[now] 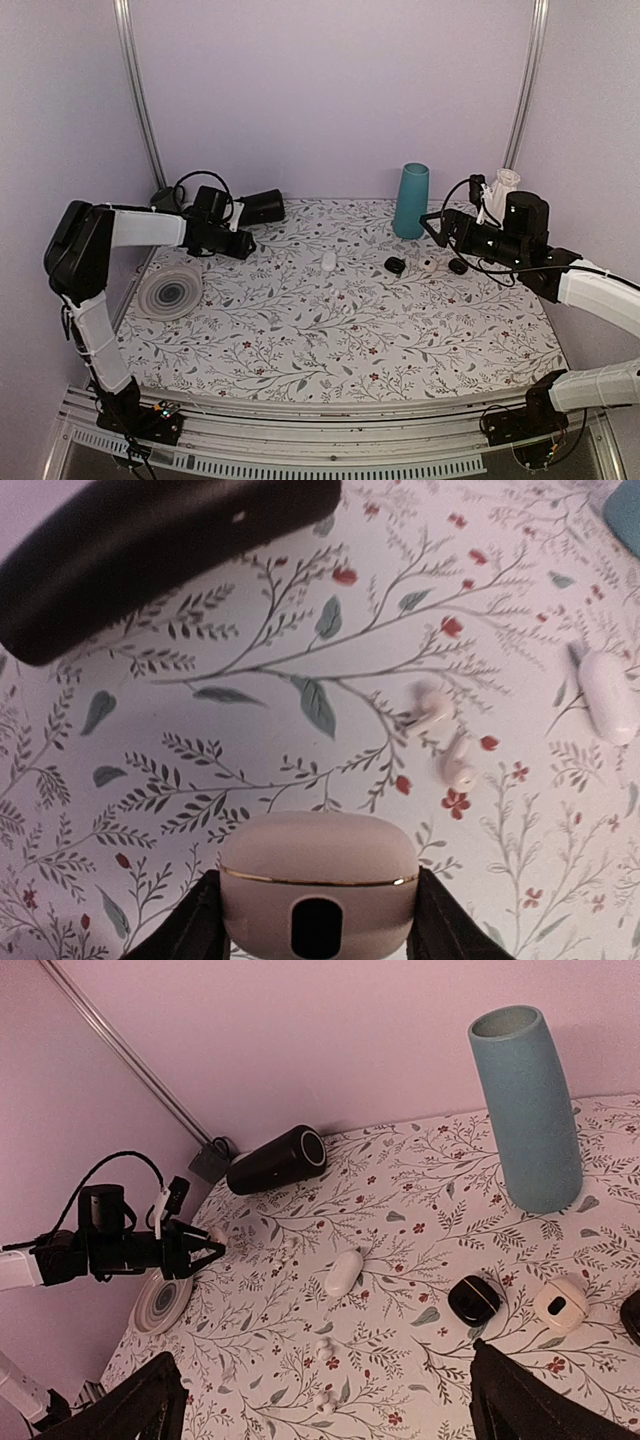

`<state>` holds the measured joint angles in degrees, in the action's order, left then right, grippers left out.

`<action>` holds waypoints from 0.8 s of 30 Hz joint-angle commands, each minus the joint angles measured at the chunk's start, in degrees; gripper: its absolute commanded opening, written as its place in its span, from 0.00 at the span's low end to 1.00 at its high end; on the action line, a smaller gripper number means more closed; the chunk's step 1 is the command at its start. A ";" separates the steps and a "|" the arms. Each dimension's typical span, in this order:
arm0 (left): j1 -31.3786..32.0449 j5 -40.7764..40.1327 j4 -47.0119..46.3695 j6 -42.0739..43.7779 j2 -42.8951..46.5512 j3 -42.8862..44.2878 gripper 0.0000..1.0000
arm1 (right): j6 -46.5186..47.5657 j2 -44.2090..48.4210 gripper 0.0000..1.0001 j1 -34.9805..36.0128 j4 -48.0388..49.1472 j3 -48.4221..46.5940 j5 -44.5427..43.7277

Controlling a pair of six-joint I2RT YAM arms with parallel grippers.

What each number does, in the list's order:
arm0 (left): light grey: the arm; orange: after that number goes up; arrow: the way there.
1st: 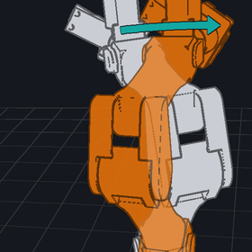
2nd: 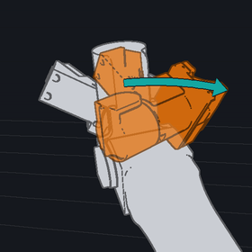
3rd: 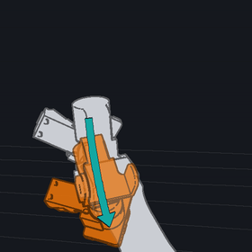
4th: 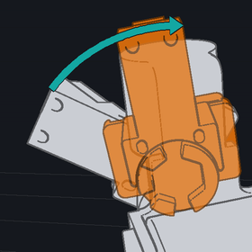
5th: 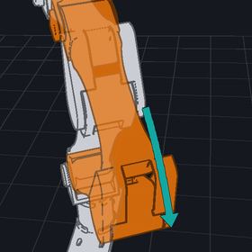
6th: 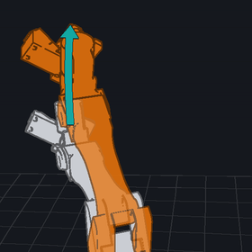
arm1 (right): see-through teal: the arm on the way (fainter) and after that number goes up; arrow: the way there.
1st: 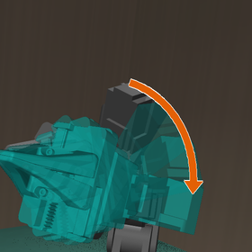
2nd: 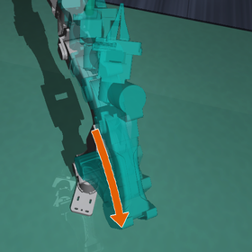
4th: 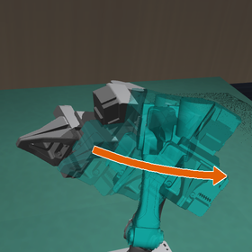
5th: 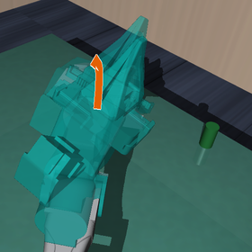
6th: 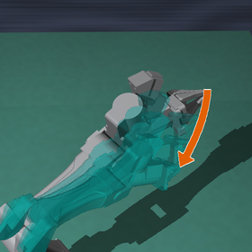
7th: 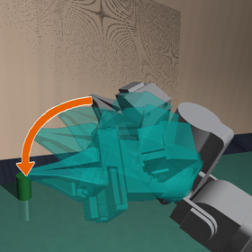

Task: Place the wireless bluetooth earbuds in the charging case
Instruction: Pick up the charging case from the center of the board, then pass from the left arm to the right

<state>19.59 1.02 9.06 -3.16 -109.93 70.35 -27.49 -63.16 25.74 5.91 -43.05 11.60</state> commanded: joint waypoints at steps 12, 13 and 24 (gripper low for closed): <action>15.41 5.54 -23.76 3.32 23.00 -13.21 0.44 | -7.74 -6.06 1.00 3.75 9.29 -1.48 9.77; 16.71 5.44 -24.73 3.75 23.82 -13.67 0.44 | -7.84 -6.40 1.00 4.12 9.29 -1.94 10.04; 30.93 -6.26 -29.38 13.11 24.91 -13.00 0.44 | -11.49 -13.10 0.92 8.96 9.00 -8.97 14.83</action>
<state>47.13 0.58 -17.34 4.78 -85.03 56.29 -37.52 -74.37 32.71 13.41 -48.40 24.18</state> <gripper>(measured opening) 0.538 0.936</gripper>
